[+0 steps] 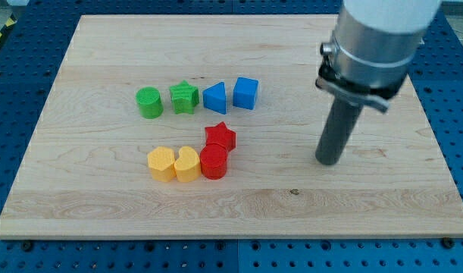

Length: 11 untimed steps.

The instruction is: Push the yellow heart to the bottom of the green star

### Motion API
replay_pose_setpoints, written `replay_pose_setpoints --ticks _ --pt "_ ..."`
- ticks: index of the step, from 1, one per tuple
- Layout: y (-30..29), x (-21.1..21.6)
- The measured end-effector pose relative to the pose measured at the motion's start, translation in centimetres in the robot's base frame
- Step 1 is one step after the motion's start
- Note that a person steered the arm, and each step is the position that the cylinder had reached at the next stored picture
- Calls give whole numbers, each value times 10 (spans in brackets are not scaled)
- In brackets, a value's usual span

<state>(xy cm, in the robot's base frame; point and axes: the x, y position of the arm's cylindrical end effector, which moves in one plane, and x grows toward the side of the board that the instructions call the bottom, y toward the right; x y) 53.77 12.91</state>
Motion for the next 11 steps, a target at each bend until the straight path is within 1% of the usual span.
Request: replay_pose_setpoints --ticks 1,2,3,4,5,6,7,8,9,10,11 --pt "0 54" --pt "-1 81" --pt "-5 81" --pt "-35 80" --pt "-49 81" --pt "-82 80" --pt "-131 80" --pt "-163 73" --pt "-163 73" --pt "-183 71" --pt "-183 71"
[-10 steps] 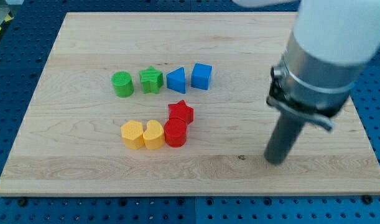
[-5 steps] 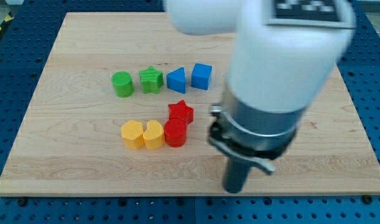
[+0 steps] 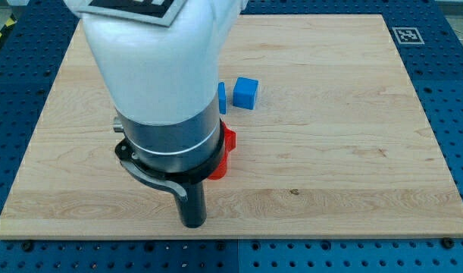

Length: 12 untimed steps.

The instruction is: Push the yellow heart to the bottom of the green star

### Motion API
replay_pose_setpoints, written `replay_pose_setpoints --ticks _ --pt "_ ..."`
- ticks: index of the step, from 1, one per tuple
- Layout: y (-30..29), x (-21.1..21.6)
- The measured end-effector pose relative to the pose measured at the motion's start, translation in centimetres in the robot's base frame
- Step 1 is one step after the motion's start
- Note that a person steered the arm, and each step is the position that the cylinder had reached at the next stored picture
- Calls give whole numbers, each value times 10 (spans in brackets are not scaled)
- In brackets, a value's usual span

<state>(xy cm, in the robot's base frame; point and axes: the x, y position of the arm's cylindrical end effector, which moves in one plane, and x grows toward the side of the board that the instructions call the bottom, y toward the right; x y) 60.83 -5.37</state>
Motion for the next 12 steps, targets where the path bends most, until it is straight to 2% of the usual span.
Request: replay_pose_setpoints --ticks 4,12 --pt "0 -45" --pt "-8 -62"
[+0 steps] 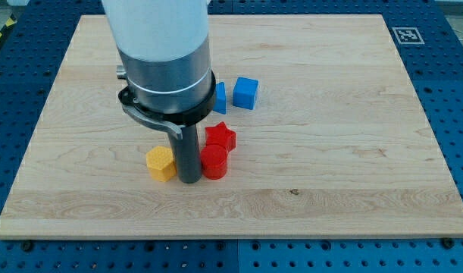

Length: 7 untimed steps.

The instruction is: Push the yellow heart to the bottom of the green star

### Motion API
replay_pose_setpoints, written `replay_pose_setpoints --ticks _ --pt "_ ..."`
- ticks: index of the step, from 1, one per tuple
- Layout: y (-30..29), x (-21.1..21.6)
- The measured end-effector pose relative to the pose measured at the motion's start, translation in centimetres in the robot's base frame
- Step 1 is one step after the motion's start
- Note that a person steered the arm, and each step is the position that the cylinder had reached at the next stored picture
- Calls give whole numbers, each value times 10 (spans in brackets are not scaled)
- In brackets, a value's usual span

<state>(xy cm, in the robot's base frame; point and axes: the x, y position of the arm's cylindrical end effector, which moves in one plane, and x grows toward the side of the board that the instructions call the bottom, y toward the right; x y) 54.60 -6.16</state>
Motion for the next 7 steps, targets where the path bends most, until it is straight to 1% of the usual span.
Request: replay_pose_setpoints --ticks 2,4,5,6,7 --pt "0 -24" --pt "-24 -20" --pt "-28 -33" --pt "-28 -55" --pt "-28 -59"
